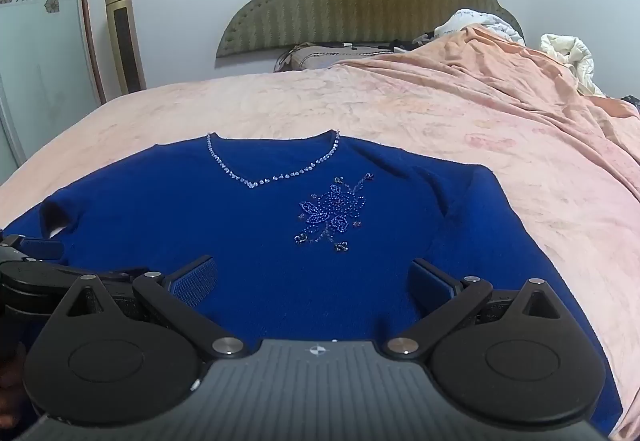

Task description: Fold small clothes

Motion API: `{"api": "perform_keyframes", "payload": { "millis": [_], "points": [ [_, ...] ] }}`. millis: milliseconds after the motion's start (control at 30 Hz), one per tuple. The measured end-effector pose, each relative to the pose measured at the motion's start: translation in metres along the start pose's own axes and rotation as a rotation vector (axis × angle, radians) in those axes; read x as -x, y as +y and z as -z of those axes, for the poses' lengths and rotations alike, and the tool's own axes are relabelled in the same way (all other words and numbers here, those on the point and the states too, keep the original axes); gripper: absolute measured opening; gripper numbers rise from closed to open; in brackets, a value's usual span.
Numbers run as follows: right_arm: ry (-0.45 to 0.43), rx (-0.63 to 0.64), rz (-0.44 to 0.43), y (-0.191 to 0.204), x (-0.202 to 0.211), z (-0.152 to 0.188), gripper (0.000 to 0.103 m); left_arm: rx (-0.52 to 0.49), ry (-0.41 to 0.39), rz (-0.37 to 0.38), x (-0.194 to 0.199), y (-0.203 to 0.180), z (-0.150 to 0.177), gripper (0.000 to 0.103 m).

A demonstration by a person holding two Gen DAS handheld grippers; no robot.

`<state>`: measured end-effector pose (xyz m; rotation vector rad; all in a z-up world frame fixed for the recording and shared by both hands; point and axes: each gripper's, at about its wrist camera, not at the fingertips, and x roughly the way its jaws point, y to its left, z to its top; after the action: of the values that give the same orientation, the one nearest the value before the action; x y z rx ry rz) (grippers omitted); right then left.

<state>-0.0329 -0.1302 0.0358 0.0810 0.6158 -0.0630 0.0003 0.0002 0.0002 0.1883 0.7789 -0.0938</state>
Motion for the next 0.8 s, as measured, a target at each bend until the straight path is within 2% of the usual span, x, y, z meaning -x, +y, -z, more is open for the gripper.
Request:
{"api": "perform_keyframes", "payload": {
  "millis": [800],
  "points": [
    [-0.015,0.005,0.015,0.0013,0.0032,0.0005,0.103,-0.012,-0.025,-0.006,0.0067,-0.0014,-0.0005,0.103]
  ]
}}
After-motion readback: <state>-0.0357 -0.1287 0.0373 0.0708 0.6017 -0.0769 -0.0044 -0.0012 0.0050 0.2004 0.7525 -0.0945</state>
